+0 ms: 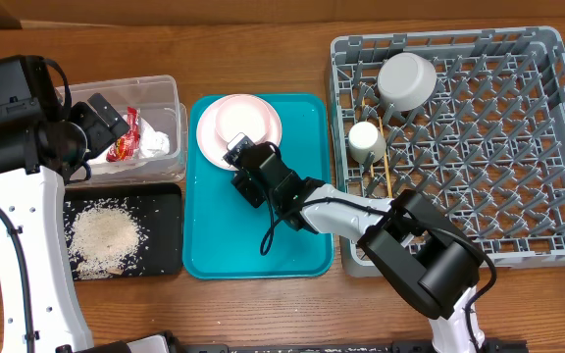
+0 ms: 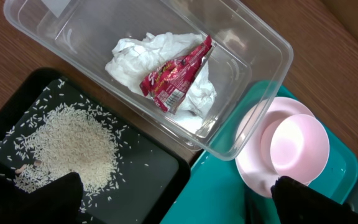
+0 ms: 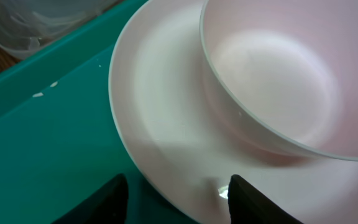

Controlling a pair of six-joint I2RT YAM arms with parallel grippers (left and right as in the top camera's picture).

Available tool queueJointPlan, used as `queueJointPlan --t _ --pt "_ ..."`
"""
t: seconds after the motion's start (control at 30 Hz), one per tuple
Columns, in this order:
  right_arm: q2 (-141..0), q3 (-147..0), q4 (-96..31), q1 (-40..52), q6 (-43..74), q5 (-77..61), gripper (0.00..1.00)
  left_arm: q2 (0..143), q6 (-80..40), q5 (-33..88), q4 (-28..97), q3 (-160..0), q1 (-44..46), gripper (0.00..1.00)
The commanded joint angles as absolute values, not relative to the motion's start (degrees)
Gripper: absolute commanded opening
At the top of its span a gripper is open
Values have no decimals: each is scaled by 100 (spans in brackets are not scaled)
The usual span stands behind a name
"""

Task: Sort waste into correct bins and load items into the dishwasher
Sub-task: 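Move the right gripper to the pink bowl on the pink plate, then grasp the pink bowl's rim with the right gripper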

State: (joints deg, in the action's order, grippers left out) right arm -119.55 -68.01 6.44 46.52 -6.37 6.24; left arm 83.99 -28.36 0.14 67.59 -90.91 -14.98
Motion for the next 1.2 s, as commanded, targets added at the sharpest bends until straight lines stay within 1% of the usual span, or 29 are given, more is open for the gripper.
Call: queueJointPlan --t 0.0,0.13,0.27,0.4,0.8,0.93,0.97,1.07,1.17 --pt "-11998 -6796 681 4523 -648 637 51 8313 -2788 -58 6748 -9188 -1459 100" --pt "-11998 -6796 639 4486 -648 545 50 8313 -2788 -58 6748 -9188 -1461 100" --pt "-11998 -6796 567 4488 -648 250 46 8313 -2788 -58 6748 -9188 -1461 100" --pt "-11998 -6796 263 4488 -648 248 36 8313 -2786 -58 6748 -9188 -1461 100" --pt "-11806 -6799 -266 4506 -646 246 36 8313 -2786 -58 6748 -9188 -1461 100" --pt "-11483 -6799 -709 4532 -644 246 24 8313 -2788 -58 6748 -9188 -1461 100" --pt "-11393 -6799 -843 4536 -637 244 19 8313 -2786 -58 6748 -9188 -1461 100" --pt "-11185 -6799 -1186 4543 -580 134 17 8313 -2786 -58 6748 -9188 -1461 100" --pt "-11041 -6799 -1503 4547 -578 -355 16 8313 -2786 -58 6748 -9188 -1461 100"
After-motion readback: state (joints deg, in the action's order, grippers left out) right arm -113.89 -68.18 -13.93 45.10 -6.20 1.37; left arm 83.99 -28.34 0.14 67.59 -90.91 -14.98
